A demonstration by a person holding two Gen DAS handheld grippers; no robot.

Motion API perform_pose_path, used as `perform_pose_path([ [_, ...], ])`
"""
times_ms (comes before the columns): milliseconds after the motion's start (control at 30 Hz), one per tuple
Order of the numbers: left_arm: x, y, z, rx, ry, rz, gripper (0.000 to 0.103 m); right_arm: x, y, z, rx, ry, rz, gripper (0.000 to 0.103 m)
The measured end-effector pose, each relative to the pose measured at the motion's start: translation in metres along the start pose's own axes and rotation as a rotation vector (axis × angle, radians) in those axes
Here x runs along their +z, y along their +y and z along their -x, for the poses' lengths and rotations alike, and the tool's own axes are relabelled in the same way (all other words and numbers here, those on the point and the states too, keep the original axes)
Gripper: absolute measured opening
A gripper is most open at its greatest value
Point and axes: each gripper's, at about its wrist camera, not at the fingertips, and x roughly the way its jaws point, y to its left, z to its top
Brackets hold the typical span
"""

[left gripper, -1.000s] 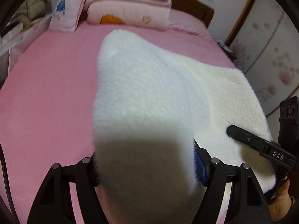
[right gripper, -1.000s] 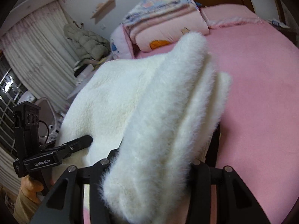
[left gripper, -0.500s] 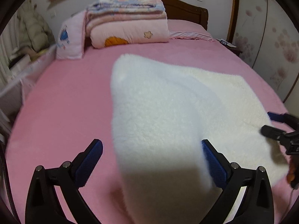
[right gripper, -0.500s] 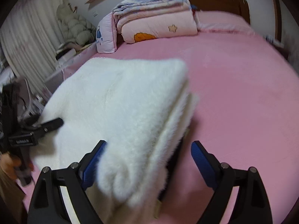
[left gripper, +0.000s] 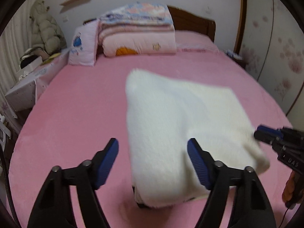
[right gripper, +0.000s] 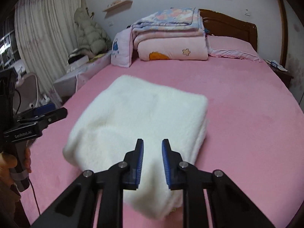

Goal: Fold large clothes

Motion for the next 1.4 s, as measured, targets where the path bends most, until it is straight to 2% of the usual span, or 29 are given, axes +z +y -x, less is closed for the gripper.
perform_pose_path([
  [67, -0.013, -0.013, -0.018, 0.025, 0.046, -0.036, 0.071, -0.010, 0.001, -0.007, -0.003, 0.030, 0.004, 0.019],
  [133, -0.021, -0.018, -0.025, 0.047, 0.044, -0.032, 0.074, -0.017, -0.002, -0.017, -0.017, 0.059, 0.002, 0.019],
  [267, -0.031, -0.009, -0.041, 0.044, 0.084, 0.041, 0.088, -0.033, -0.009, -0.032, -0.073, 0.107, 0.033, 0.007],
  [400, -0.039, -0.008, -0.054, 0.053, 0.101, 0.047, 0.095, -0.050, -0.021, -0.046, -0.076, 0.144, 0.022, 0.000],
  [633, -0.041, -0.019, -0.034, 0.100, 0.088, 0.063, 0.096, -0.045, -0.022, -0.037, -0.061, 0.163, -0.021, 0.000],
  [733, -0.047, -0.033, -0.013, 0.094, 0.124, 0.087, 0.096, -0.042, -0.024, -0.022, -0.031, 0.180, -0.074, 0.003],
  [800, -0.051, -0.050, 0.009, 0.077, 0.128, 0.068, 0.096, -0.044, -0.023, -0.004, -0.010, 0.176, -0.090, 0.003],
  [933, -0.054, -0.089, 0.072, 0.041, 0.073, 0.044, 0.096, -0.045, -0.016, 0.050, -0.002, 0.141, -0.073, 0.003],
  [1033, -0.055, -0.115, 0.125, 0.010, 0.025, 0.051, 0.096, -0.046, -0.015, 0.103, 0.028, 0.116, -0.081, 0.003],
  [1167, -0.061, -0.152, 0.189, -0.030, -0.010, 0.053, 0.100, -0.052, -0.011, 0.186, 0.022, 0.068, -0.046, 0.003],
  [1300, -0.082, -0.189, 0.250, -0.058, -0.037, 0.083, 0.100, -0.066, -0.018, 0.253, 0.026, 0.042, -0.045, 0.004],
  [1400, -0.102, -0.209, 0.283, -0.067, -0.048, 0.120, 0.100, -0.089, -0.027, 0.304, 0.035, 0.017, -0.049, 0.010],
])
